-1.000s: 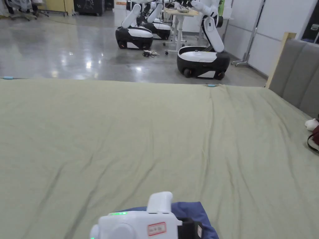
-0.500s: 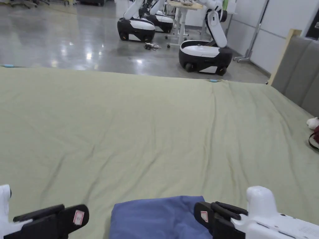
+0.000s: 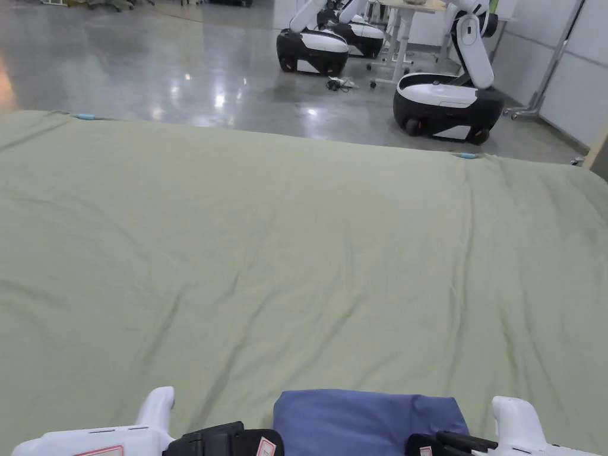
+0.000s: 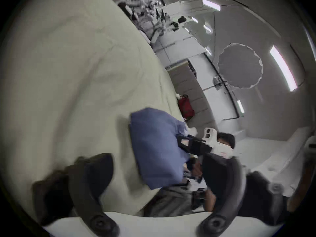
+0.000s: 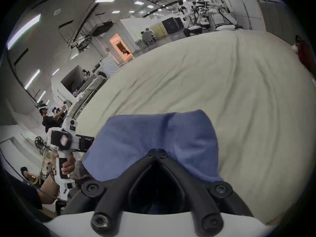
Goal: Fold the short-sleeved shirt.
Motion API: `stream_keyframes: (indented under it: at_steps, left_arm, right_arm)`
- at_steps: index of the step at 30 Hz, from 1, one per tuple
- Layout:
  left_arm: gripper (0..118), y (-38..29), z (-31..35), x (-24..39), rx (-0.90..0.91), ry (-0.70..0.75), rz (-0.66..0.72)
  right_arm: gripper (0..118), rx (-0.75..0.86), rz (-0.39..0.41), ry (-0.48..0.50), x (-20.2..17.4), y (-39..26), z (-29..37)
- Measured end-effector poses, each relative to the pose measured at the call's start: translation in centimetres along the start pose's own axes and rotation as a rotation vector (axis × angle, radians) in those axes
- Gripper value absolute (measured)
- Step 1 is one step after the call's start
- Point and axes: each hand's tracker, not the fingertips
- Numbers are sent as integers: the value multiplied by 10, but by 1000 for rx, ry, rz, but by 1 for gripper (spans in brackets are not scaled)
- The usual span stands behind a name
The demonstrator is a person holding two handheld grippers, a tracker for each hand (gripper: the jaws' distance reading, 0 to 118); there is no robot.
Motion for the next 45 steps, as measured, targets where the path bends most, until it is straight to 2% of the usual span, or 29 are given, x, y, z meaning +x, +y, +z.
stream_keyframes:
  at_steps: [1,5,8,10,11,12,13,14,17,22,26,30,38,41,43,45]
  left_arm:
    - [108,3,-5,-1,-8,-47,1]
    - [108,14,-31,-4,-28,-4,-3]
    - [108,23,-46,-8,-37,-89,52]
    - [105,27,-57,-9,-44,-76,57]
    - [97,28,-60,-8,-45,-65,49]
    - [64,26,-62,-4,-37,-35,21]
    - [24,26,-63,-1,-25,31,-12]
    - [20,25,-63,-1,-11,91,-24]
    - [20,21,-63,-13,-14,30,31]
    - [20,25,-58,-6,-16,49,9]
    - [19,47,-18,2,-1,12,-19]
    - [19,80,66,4,40,95,-104]
    - [19,117,257,-43,122,231,-60]
    - [19,128,328,-62,155,415,-59]
    - [19,131,373,-79,174,466,-2]
    - [19,135,408,-86,172,540,-12]
  right_arm:
    - [2,1,-2,1,0,0,0]
    - [2,3,1,-3,-2,-1,-2]
    - [2,5,1,0,-2,-1,-2]
    - [2,7,-9,3,-1,-2,-2]
    - [2,9,-14,3,0,-3,-2]
    - [2,10,-17,2,0,-3,-2]
    - [2,12,-18,-1,-1,-3,-2]
    - [2,14,-18,-4,0,-3,-2]
    - [2,15,-24,-3,0,-4,-4]
    - [2,37,-4,0,-8,-2,0]
    - [2,120,52,95,-32,1,33]
    - [2,169,77,58,-52,4,63]
    - [2,204,53,3,-74,4,77]
    - [2,172,59,-59,-85,7,72]
    - [2,152,75,-88,-93,8,66]
    - [2,135,81,-109,-100,9,59]
